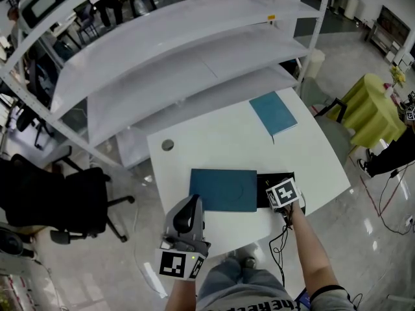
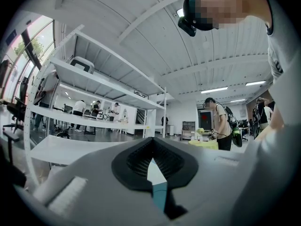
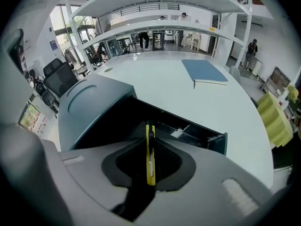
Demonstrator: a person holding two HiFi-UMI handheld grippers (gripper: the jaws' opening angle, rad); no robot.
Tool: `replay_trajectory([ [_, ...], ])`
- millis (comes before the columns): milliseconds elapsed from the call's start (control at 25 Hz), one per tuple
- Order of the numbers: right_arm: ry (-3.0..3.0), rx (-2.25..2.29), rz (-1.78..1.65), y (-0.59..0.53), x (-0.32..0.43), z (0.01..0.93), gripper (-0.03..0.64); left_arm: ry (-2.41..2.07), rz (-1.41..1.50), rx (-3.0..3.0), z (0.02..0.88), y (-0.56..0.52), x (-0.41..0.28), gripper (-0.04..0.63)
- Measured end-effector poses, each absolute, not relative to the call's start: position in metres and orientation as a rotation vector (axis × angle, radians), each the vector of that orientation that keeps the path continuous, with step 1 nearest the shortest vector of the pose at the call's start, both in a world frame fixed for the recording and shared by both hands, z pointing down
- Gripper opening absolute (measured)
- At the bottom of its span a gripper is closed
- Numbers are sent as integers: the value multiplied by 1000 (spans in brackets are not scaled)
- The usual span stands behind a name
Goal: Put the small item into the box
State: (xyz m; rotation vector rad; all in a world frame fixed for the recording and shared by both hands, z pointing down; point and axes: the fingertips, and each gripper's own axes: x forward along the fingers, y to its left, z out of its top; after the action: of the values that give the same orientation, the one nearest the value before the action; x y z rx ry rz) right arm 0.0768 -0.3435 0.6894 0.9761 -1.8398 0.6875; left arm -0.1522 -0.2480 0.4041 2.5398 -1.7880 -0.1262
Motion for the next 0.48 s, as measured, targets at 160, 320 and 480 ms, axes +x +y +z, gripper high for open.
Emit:
replay_trajectory([
  [160,-1831,985,706,-342,78,691,57,-1790,-122,2535,404,-247,-155,18],
  [320,-1838,987,715,-343,77,691,58,-1793,-125,2530,406,-246,-156,18],
  [480,-1832,1006,716,-344,78,692,60,-1791,-121,2532,406,-246,-155,18],
])
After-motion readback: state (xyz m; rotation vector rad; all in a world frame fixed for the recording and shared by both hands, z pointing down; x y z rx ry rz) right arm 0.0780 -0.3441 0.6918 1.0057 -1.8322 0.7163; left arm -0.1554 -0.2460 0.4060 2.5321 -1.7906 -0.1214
